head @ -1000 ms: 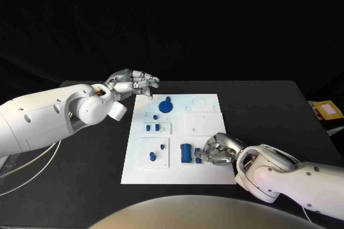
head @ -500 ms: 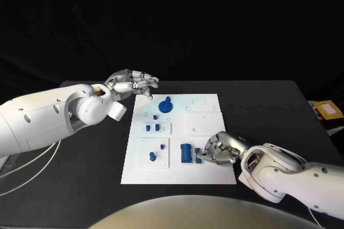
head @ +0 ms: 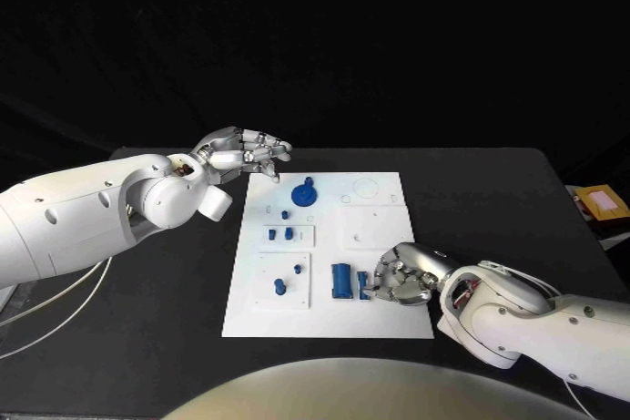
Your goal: Assemble the parts on the task board
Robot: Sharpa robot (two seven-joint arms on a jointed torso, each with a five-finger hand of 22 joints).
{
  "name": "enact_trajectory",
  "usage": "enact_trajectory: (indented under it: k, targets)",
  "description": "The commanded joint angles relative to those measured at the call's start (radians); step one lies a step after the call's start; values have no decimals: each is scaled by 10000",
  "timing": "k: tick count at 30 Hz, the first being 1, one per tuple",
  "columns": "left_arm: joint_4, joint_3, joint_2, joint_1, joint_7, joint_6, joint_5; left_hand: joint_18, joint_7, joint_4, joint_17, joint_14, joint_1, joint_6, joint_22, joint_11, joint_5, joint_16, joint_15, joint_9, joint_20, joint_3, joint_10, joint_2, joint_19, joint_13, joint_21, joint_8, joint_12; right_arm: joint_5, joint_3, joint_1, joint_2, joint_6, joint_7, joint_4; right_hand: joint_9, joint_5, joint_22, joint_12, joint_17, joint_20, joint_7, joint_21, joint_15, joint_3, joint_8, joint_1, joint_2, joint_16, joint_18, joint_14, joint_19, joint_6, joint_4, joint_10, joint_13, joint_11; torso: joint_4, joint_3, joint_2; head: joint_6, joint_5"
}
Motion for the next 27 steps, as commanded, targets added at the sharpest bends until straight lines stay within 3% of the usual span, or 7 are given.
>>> enact_trajectory:
  k: [1,9,18,20,22,25,27]
  targets:
    - [21,6,3,6,51,176,-10,115,70,15,1,-9,90,-9,9,31,14,0,15,-6,-10,34,-70,0,67,-9,-45,35,-61,-445,-1,-22,75,429,-28,-46,-14,-71,2626,-31,2071,-30,-20,35,-13,-51,39,144,-5,-40,-60,924,1053,-28,-25,201,1482,-34,-10,-3,-3,0,20]
    - [20,6,-8,6,51,186,-10,115,70,15,1,-9,90,-9,9,31,14,0,15,-6,-10,34,-70,0,67,-9,-45,35,-61,-626,-1,-40,175,352,-190,-94,-37,-23,2624,-27,2066,-34,-27,26,-19,-93,38,339,-3,-42,-58,923,1049,-6,-55,206,1489,-42,-17,-14,-18,0,11]
    - [41,6,-25,6,68,163,-10,114,69,31,1,-6,83,-6,12,31,13,1,17,-8,-9,36,-67,-2,69,-11,-46,37,-62,-382,10,-24,-67,-355,199,31,-111,1061,2625,-5,2059,-39,-22,30,-21,-448,42,28,124,-46,-59,922,1051,42,286,230,1519,-39,2,-10,-25,0,10]
    - [48,6,-32,6,94,134,-2,114,69,33,1,-6,81,-6,12,31,12,1,17,-8,-9,36,-67,-4,69,-12,-46,37,-62,-5,25,30,-147,-631,692,-4,-134,1464,2620,-17,2062,-29,3,14,-3,-650,23,-265,91,-44,-55,923,1044,-2,290,223,1515,-18,16,-29,-40,0,-26]
    - [48,5,-29,6,149,81,28,114,69,35,1,-7,79,-6,12,31,12,0,18,-8,-8,35,-68,-6,68,-12,-47,37,-63,560,36,132,-203,-898,1514,-108,-141,1520,2618,14,2069,-25,16,7,2,-725,11,-331,60,-39,-54,925,1042,-36,291,240,1540,-9,13,-48,-53,0,-43]
    - [25,-1,8,4,297,-69,125,111,68,50,-4,-24,61,-20,11,34,8,-11,23,-13,-5,23,-85,-30,59,-18,-56,31,-73,2310,50,386,-231,-1144,3209,-382,-250,1002,2447,-401,1845,60,203,-581,121,-945,-266,-342,213,-179,72,870,797,-548,264,-50,1250,147,32,-98,-121,0,-114]
    - [-13,-24,59,0,430,-205,222,105,58,82,-22,-93,38,-35,-3,35,3,-58,35,-18,5,16,-89,-45,17,-23,-94,24,-76,3760,57,591,-175,-1147,4236,-671,-361,1041,2085,-1224,1166,169,382,-1815,258,-952,-528,15,342,-642,325,678,273,-920,214,-616,666,309,61,-147,-193,0,-222]
